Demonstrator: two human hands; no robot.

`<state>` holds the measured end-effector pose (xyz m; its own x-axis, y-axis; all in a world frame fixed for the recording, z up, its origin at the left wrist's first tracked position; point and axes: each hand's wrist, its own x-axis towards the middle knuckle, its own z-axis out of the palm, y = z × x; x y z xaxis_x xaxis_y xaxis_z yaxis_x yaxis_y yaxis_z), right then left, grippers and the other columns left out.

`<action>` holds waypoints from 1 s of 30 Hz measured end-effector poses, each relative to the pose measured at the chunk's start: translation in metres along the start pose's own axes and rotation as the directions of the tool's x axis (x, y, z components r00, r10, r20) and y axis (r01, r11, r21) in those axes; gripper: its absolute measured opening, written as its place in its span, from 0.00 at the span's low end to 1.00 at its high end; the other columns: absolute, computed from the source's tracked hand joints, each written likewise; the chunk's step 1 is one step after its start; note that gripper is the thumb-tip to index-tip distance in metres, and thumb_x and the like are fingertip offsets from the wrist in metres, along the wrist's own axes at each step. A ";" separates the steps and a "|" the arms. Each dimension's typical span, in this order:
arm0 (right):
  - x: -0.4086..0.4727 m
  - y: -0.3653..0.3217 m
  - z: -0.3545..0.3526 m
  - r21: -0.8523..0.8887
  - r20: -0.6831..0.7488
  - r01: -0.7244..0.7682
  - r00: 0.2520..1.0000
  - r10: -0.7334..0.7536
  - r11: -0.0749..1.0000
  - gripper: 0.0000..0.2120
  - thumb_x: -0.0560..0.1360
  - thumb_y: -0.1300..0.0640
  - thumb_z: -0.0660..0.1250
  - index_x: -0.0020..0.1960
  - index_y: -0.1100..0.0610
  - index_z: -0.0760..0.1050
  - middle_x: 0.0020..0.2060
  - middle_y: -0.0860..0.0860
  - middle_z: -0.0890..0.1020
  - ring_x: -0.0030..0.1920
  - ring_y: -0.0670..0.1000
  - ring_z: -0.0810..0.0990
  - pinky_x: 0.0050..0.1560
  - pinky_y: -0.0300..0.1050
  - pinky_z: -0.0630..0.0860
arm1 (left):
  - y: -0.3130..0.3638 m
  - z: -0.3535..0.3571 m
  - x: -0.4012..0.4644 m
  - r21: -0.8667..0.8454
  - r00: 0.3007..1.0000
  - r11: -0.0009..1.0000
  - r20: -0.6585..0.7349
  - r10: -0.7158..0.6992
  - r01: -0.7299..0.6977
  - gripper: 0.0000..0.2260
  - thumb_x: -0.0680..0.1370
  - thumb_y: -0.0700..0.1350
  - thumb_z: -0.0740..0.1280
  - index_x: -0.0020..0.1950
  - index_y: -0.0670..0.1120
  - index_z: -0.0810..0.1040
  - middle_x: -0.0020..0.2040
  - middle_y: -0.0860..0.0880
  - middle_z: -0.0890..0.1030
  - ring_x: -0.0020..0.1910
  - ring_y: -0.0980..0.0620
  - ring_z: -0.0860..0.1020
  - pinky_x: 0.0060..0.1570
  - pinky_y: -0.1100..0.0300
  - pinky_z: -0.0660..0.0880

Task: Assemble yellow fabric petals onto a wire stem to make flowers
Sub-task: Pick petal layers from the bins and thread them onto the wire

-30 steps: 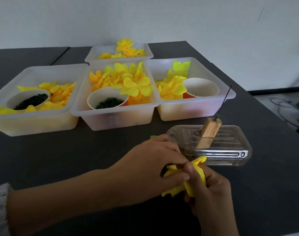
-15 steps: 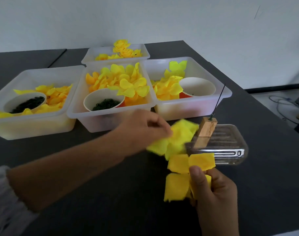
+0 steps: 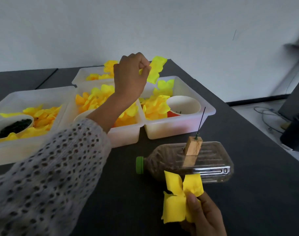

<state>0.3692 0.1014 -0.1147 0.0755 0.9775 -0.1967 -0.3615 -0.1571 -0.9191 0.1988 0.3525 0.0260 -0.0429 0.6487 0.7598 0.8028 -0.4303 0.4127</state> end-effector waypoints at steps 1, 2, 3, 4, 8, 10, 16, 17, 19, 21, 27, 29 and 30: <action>-0.001 -0.002 0.000 0.065 0.011 -0.010 1.000 0.010 0.998 0.10 0.74 0.64 0.60 0.49 0.61 0.80 0.28 0.57 0.81 0.23 0.51 0.79 0.21 0.39 0.74 | -0.003 0.008 0.004 0.062 0.997 0.998 0.070 0.013 -0.018 0.03 0.76 0.46 0.67 0.47 0.49 0.80 0.43 0.57 0.81 0.50 0.51 0.79 0.53 0.52 0.72; -0.002 -0.004 -0.001 0.127 0.024 -0.018 1.000 0.015 0.992 0.11 0.75 0.66 0.59 0.50 0.61 0.79 0.30 0.58 0.82 0.24 0.52 0.80 0.21 0.40 0.74 | -0.006 0.017 0.005 0.113 0.982 0.993 0.189 0.009 -0.031 0.04 0.76 0.47 0.67 0.48 0.50 0.81 0.46 0.56 0.82 0.53 0.51 0.79 0.55 0.52 0.72; -0.002 -0.005 0.000 0.171 0.039 -0.024 0.999 0.017 0.985 0.12 0.76 0.67 0.58 0.51 0.61 0.79 0.32 0.59 0.83 0.26 0.53 0.81 0.23 0.41 0.76 | -0.009 0.026 0.005 0.148 0.945 0.988 0.327 -0.013 -0.037 0.05 0.76 0.47 0.67 0.50 0.51 0.81 0.49 0.55 0.83 0.56 0.52 0.78 0.59 0.51 0.71; -0.003 -0.005 0.001 0.196 0.052 -0.024 0.999 0.014 0.980 0.12 0.76 0.68 0.58 0.52 0.61 0.79 0.34 0.59 0.84 0.28 0.54 0.82 0.24 0.42 0.78 | -0.013 0.032 0.003 0.176 0.896 0.983 0.443 -0.035 -0.049 0.06 0.77 0.47 0.66 0.52 0.51 0.81 0.53 0.55 0.82 0.59 0.52 0.77 0.63 0.50 0.68; -0.005 -0.006 0.001 0.221 0.056 0.011 0.998 -0.024 0.975 0.21 0.72 0.74 0.58 0.63 0.64 0.73 0.27 0.61 0.77 0.20 0.53 0.74 0.20 0.38 0.70 | -0.027 0.020 -0.002 0.212 0.862 0.972 0.506 -0.024 -0.097 0.09 0.80 0.44 0.63 0.57 0.51 0.81 0.60 0.48 0.78 0.65 0.46 0.72 0.66 0.46 0.66; -0.003 -0.004 -0.005 0.143 0.082 0.021 0.996 -0.033 0.989 0.22 0.73 0.77 0.56 0.64 0.63 0.71 0.24 0.62 0.72 0.20 0.53 0.69 0.21 0.40 0.68 | -0.029 0.000 -0.008 0.149 0.874 0.985 0.485 0.003 -0.086 0.09 0.80 0.45 0.64 0.57 0.50 0.81 0.58 0.48 0.79 0.62 0.46 0.73 0.63 0.48 0.69; 0.006 -0.004 -0.005 -0.028 0.094 -0.008 0.995 0.011 1.000 0.17 0.72 0.73 0.64 0.56 0.59 0.77 0.24 0.65 0.74 0.22 0.56 0.73 0.25 0.42 0.72 | 0.025 -0.067 -0.062 -0.163 0.817 0.965 0.514 0.262 -0.206 0.07 0.79 0.42 0.65 0.50 0.48 0.83 0.48 0.56 0.81 0.52 0.57 0.77 0.53 0.64 0.68; 0.006 -0.004 -0.005 -0.026 0.086 -0.005 0.996 0.007 1.000 0.17 0.71 0.73 0.64 0.56 0.58 0.77 0.24 0.65 0.75 0.22 0.56 0.73 0.25 0.41 0.72 | 0.036 -0.076 -0.075 -0.210 0.787 0.953 0.538 0.301 -0.220 0.07 0.79 0.43 0.65 0.51 0.49 0.83 0.48 0.57 0.81 0.51 0.60 0.76 0.53 0.66 0.68; 0.007 -0.004 -0.002 -0.021 0.073 -0.018 0.997 0.020 1.000 0.16 0.71 0.73 0.65 0.55 0.58 0.78 0.26 0.64 0.76 0.22 0.57 0.73 0.25 0.42 0.73 | 0.055 -0.091 -0.100 -0.292 0.686 0.927 0.625 0.373 -0.237 0.08 0.79 0.46 0.64 0.53 0.52 0.82 0.49 0.60 0.79 0.51 0.64 0.75 0.51 0.69 0.69; 0.007 -0.005 0.005 -0.019 0.088 -0.029 0.996 0.030 0.999 0.13 0.71 0.71 0.66 0.54 0.61 0.78 0.27 0.64 0.77 0.22 0.58 0.74 0.25 0.43 0.73 | 0.068 -0.097 -0.125 -0.291 0.528 0.916 0.750 0.399 -0.278 0.09 0.80 0.53 0.61 0.56 0.57 0.79 0.53 0.61 0.77 0.54 0.64 0.73 0.51 0.68 0.70; 0.000 -0.014 0.027 0.003 0.229 -0.127 0.966 0.123 0.992 0.17 0.61 0.58 0.72 0.50 0.62 0.80 0.32 0.67 0.81 0.28 0.62 0.81 0.26 0.45 0.77 | 0.062 -0.090 -0.163 -0.214 0.402 0.938 0.860 0.313 -0.274 0.10 0.80 0.60 0.59 0.59 0.60 0.72 0.57 0.64 0.67 0.54 0.67 0.65 0.52 0.71 0.63; 0.000 -0.016 0.027 0.013 0.231 -0.157 0.961 0.149 0.988 0.14 0.61 0.58 0.72 0.45 0.63 0.81 0.33 0.67 0.81 0.28 0.63 0.82 0.25 0.45 0.77 | 0.060 -0.092 -0.163 -0.212 0.417 0.942 0.856 0.307 -0.259 0.09 0.80 0.59 0.59 0.58 0.60 0.73 0.55 0.65 0.67 0.54 0.67 0.65 0.51 0.72 0.63; 0.000 -0.016 0.028 0.016 0.219 -0.157 0.964 0.149 0.988 0.12 0.60 0.58 0.73 0.42 0.63 0.81 0.33 0.67 0.81 0.28 0.63 0.82 0.24 0.45 0.77 | 0.059 -0.094 -0.163 -0.220 0.424 0.944 0.851 0.308 -0.245 0.09 0.81 0.58 0.59 0.58 0.60 0.73 0.55 0.64 0.68 0.54 0.66 0.67 0.52 0.71 0.65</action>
<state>0.3495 0.1083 -0.0906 -0.1850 0.9499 -0.2519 -0.3840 -0.3058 -0.8712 0.1975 0.1623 -0.0267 0.7358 0.6769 0.0220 0.6376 -0.7033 0.3145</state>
